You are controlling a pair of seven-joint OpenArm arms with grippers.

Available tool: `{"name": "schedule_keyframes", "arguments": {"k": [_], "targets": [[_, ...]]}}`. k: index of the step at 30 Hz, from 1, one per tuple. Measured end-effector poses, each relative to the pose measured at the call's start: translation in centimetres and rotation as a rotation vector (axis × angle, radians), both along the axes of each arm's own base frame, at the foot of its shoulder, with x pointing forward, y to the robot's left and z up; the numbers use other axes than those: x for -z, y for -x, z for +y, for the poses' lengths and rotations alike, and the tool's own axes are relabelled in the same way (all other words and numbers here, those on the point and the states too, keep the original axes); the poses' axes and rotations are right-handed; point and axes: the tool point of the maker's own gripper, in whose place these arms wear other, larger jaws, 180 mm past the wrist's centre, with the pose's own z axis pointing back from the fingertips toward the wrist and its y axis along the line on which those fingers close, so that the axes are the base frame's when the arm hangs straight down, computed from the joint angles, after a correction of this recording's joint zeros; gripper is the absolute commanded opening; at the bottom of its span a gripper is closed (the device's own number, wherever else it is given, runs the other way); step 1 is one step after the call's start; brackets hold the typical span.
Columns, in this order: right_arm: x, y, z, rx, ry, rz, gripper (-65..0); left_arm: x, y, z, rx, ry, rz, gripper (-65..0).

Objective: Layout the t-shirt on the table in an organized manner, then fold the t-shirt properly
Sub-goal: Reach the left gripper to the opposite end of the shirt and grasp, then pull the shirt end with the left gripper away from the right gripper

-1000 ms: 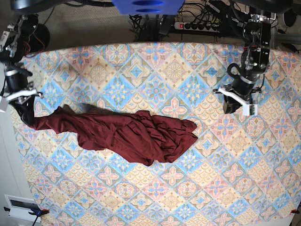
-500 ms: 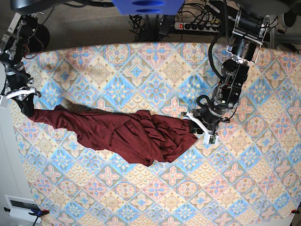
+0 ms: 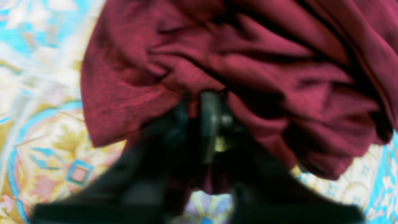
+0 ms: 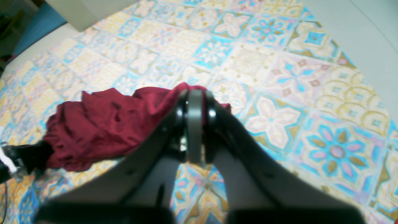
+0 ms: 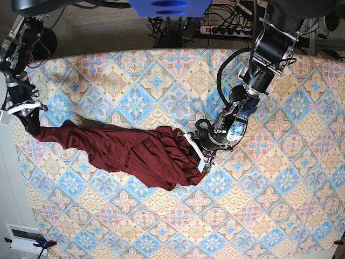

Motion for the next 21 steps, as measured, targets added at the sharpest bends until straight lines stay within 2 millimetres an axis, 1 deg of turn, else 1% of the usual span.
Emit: {"name": "schedule_keyframes", "arguments": {"k": [1, 2, 4, 5, 8, 12, 14, 15, 17, 18, 21], "targets": [[0.0, 0.0, 0.0, 0.001, -0.001, 0.001, -65.0, 0.1, 0.1, 0.7, 0.01, 0.0, 0.011, -65.0], [0.1, 0.1, -0.1, 0.003, 0.0, 0.004, -65.0, 0.1, 0.4, 1.8, 0.016, -0.008, 0.023, -64.7], [0.2, 0.1, 0.0, 0.002, -0.003, 0.006, -65.0, -0.4, 1.1, 5.2, 0.006, -0.045, 0.028, -65.0], [0.2, 0.0, 0.0, 0.001, -0.004, 0.004, -65.0, -1.1, 1.8, 7.0, 0.002, -0.051, 0.019, -65.0], [0.2, 0.0, 0.0, 0.001, -0.003, 0.004, -65.0, -3.9, 3.8, 11.3, -0.016, -0.035, -0.025, -65.0], [0.6, -0.2, 0.4, -0.008, -0.011, 0.013, -65.0, -6.6, 4.8, 17.3, -0.134, -0.018, -0.072, -65.0], [0.8, -1.1, 1.1, -0.026, -0.025, 0.014, -65.0, -7.5, 5.3, 20.5, -0.203, -0.02, -0.09, -65.0], [0.6, -1.7, 1.6, -0.04, -0.03, 0.002, -65.0, -7.5, 5.8, 21.9, -0.226, -0.032, -0.084, -65.0], [-0.5, -2.8, 2.5, -0.064, -0.04, -0.042, -65.0, -7.4, 6.9, 23.6, -0.231, -0.045, -0.074, -65.0], [-0.7, -3.0, 2.7, -0.071, -0.043, -0.052, -65.0, -7.5, 7.5, 24.3, -0.236, -0.046, -0.074, -65.0], [0.0, -2.6, 2.8, -0.075, -0.04, -0.024, -65.0, -7.7, 8.6, 26.6, -0.278, -0.062, -0.075, -65.0]]}}
